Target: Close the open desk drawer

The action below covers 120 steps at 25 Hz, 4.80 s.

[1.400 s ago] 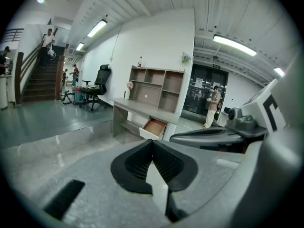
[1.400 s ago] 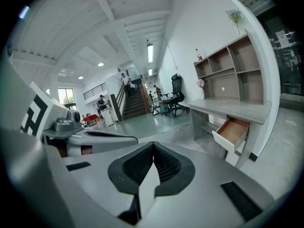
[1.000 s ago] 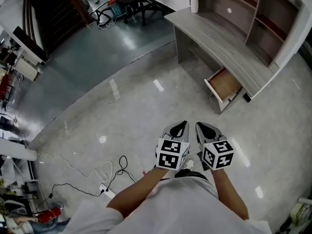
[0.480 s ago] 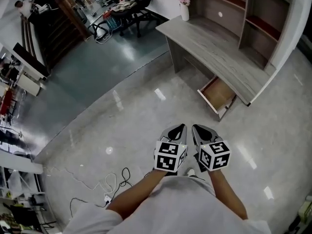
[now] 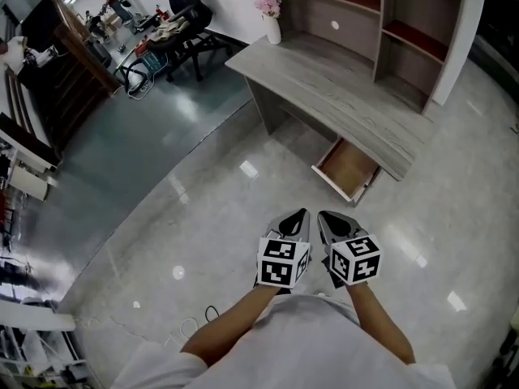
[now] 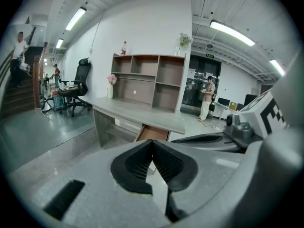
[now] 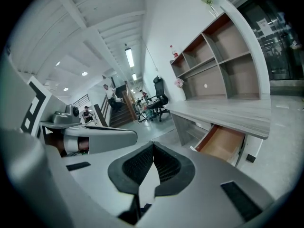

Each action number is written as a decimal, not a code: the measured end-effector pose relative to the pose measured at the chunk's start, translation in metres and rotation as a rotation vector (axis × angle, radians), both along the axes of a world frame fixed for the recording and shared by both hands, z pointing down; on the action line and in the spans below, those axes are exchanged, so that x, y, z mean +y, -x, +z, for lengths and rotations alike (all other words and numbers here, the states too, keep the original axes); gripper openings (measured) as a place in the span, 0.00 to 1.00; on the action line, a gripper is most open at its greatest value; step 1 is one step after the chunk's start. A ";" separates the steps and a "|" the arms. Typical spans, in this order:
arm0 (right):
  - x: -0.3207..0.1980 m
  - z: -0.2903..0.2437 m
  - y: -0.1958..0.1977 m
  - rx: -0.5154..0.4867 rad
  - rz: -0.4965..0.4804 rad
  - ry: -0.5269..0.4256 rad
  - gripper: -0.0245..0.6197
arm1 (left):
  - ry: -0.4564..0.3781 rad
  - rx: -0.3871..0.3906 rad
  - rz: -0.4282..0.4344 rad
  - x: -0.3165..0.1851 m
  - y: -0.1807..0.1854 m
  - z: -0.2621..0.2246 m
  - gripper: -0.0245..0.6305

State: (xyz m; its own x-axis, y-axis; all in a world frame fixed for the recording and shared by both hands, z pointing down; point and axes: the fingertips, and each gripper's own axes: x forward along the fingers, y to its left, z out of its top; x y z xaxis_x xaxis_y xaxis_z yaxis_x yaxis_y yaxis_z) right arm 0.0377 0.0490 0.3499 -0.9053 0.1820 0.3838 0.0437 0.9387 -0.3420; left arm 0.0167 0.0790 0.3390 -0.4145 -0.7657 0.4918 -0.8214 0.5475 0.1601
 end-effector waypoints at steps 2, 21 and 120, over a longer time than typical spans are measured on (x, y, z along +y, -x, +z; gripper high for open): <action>-0.004 0.002 0.018 0.010 0.025 -0.006 0.04 | -0.005 0.006 0.025 -0.004 0.018 0.001 0.04; -0.036 0.011 0.150 0.073 0.416 0.041 0.04 | -0.017 0.114 0.400 -0.049 0.167 0.015 0.04; -0.161 0.246 0.111 -0.530 1.275 1.105 0.32 | 0.160 0.185 0.703 -0.175 0.166 0.189 0.04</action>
